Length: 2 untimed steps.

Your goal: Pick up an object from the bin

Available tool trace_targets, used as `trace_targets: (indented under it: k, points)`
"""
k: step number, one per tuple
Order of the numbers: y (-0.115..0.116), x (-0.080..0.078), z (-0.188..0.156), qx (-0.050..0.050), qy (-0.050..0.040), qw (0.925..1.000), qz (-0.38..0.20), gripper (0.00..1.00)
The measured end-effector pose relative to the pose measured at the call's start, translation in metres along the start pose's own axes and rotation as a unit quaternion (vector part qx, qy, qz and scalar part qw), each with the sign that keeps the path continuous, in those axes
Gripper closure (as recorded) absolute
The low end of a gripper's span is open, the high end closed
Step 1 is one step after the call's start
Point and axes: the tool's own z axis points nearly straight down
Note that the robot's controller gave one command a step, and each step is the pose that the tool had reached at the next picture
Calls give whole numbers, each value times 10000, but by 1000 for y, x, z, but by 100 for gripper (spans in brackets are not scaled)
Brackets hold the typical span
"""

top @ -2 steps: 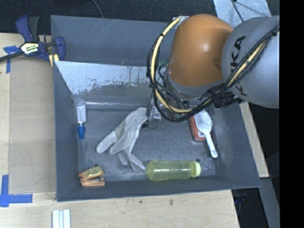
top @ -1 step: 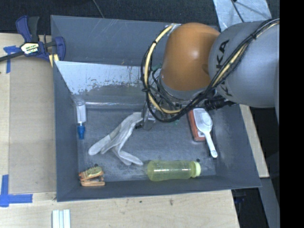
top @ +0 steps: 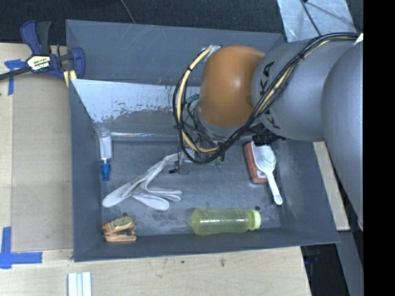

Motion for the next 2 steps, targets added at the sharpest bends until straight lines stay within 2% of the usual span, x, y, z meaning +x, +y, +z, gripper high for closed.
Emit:
trace_targets:
  k: [1, 2]
  points:
    - [5, 2, 32, 15, 56, 9999, -118, 100]
    - [-7, 6, 10, 4, 27, 9997, -226, 100]
